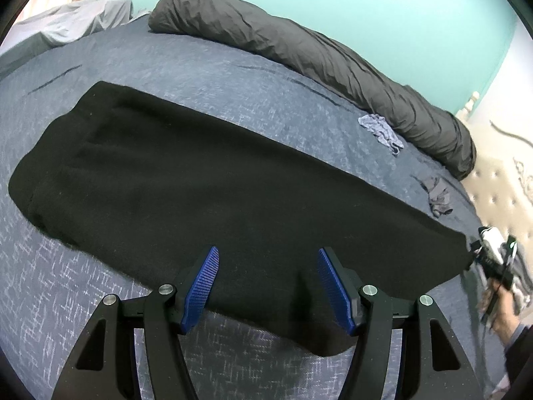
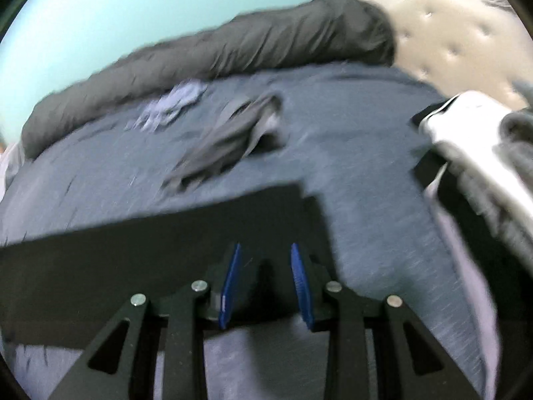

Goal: Fold clothes

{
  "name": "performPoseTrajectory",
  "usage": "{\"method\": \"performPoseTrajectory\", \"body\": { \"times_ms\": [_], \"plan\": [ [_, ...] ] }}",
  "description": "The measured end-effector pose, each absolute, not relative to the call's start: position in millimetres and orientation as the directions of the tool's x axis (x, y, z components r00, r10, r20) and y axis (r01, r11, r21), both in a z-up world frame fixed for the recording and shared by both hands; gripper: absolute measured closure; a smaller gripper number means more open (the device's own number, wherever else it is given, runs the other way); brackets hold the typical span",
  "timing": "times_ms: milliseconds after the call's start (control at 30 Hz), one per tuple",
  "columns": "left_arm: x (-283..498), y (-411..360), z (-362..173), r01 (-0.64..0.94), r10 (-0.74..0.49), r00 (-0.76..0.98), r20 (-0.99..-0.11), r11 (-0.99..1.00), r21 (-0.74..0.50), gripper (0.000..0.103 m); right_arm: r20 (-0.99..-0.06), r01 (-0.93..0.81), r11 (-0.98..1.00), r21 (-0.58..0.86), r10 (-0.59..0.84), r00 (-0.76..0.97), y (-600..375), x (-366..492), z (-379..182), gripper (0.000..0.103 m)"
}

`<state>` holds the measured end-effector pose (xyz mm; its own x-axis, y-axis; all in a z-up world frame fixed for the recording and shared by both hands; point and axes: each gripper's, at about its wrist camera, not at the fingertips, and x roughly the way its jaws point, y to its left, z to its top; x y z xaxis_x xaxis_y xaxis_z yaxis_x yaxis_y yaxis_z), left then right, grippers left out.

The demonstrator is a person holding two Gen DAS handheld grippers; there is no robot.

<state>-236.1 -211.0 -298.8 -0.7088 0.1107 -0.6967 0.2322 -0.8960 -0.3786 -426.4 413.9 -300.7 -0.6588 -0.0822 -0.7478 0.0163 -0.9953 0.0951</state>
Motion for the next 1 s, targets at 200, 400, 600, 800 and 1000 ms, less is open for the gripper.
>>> {"method": "performPoseTrajectory", "body": {
  "times_ms": [200, 400, 600, 800, 1000],
  "plan": [
    [-221, -227, -299, 0.258, 0.136, -0.709, -0.692, -0.863, -0.435, 0.037, -0.718, 0.046, -0.978, 0.205, -0.182, -0.672, 384, -377, -294, 0.072],
    [-198, -255, -300, 0.303, 0.14, -0.718, -0.682, -0.819, -0.488, 0.037, -0.697, 0.11, -0.942, 0.317, -0.311, -0.646, 337, -320, -294, 0.072],
    [-175, -291, -302, 0.385, 0.104, -0.723, -0.683, -0.76, -0.524, 0.034, -0.7, 0.138, -0.915, 0.379, -0.381, -0.604, 295, -270, -304, 0.055],
    [-162, -331, -316, 0.478, 0.048, -0.721, -0.692, -0.689, -0.545, 0.027, -0.681, 0.136, -0.895, 0.424, -0.415, -0.603, 273, -242, -310, 0.046],
    [-160, -361, -333, 0.544, 0.021, -0.722, -0.692, -0.602, -0.585, 0.027, -0.666, 0.18, -0.881, 0.438, -0.452, -0.593, 260, -237, -323, 0.043]
  ]
}}
